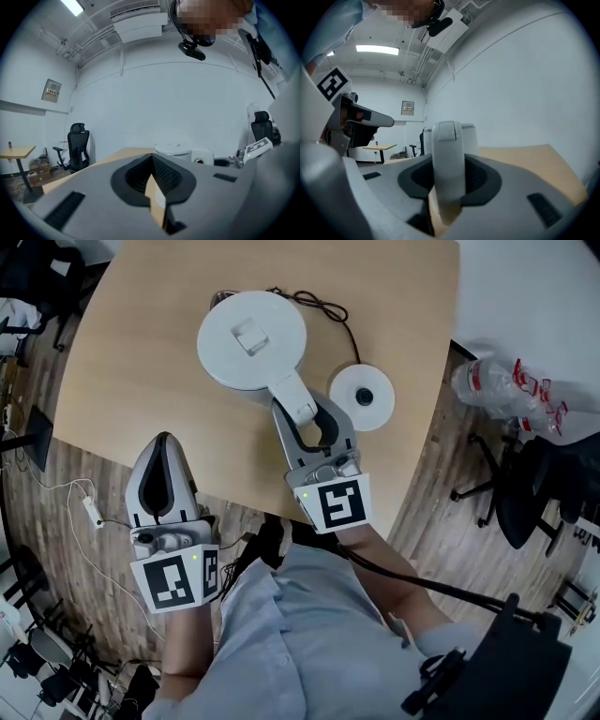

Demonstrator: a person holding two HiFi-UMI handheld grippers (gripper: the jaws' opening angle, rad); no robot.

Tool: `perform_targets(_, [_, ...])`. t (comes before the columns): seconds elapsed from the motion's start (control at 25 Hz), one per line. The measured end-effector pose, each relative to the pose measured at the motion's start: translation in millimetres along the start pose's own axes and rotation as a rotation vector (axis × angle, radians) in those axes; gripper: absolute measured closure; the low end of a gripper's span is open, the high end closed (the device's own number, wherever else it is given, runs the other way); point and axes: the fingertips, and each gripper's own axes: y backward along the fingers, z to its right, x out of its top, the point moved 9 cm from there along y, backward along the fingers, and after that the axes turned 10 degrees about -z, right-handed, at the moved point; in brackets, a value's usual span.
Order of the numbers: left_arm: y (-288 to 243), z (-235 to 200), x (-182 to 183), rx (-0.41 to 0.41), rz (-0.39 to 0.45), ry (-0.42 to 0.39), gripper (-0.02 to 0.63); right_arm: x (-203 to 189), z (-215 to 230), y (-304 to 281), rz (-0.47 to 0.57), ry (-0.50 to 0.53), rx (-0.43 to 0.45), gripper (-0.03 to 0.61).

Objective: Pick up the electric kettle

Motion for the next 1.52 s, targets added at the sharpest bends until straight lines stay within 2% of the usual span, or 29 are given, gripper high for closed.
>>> perform_targets(0.16, [8.9, 11.5, 2.8, -0.014, 0.018, -0.012, 0.614, 2.6, 3.5, 7.4, -0.002, 0.052, -0.032, 0.445])
perform_targets(0.36, [17.8, 25.0, 7.8, -0.044, 0.056, -0.026, 0.614, 4.2, 9.0, 31.9, -0.006, 0.038, -0.071, 0.398])
perform_targets(0.56, [24.1, 37.9, 10.9, -0.111, 0.105, -0.035, 0.614, 7.7, 1.7, 70.9, -0.016, 0.026, -0.113, 0.394])
perform_targets(0.72, [29.1, 53.5, 19.5, -0.181, 0.154, -0.052, 0.614, 24.8, -2.7, 104.2, -0.043, 0.032, -0.147, 0.396])
perform_targets(0.8, [31.0, 63.1, 26.4, -0.217, 0.181, -0.066, 0.614, 37.6, -3.5, 118.4, -0.026, 0.028, -0.157, 0.409])
perform_targets(0.92, [38.7, 78.5, 38.0, -0.261, 0.229, -0.087, 0.614, 57.6, -5.2, 141.0, 0.021, 0.051, -0.195, 0.512])
perform_targets(1.0, [46.8, 87.2, 43.7, -0.286, 0.258, -0.101, 0.614, 67.2, -7.0, 156.1, 0.050, 0.060, -0.218, 0.549])
perform_targets(1.32, [54.3, 104.2, 52.8, -0.347, 0.308, -0.130, 0.614, 77.4, -9.8, 180.4, 0.064, 0.118, -0.292, 0.577])
perform_targets(1.52, [59.8, 107.0, 52.9, -0.359, 0.317, -0.135, 0.614, 89.2, -18.1, 184.4, 0.168, 0.122, -0.297, 0.577])
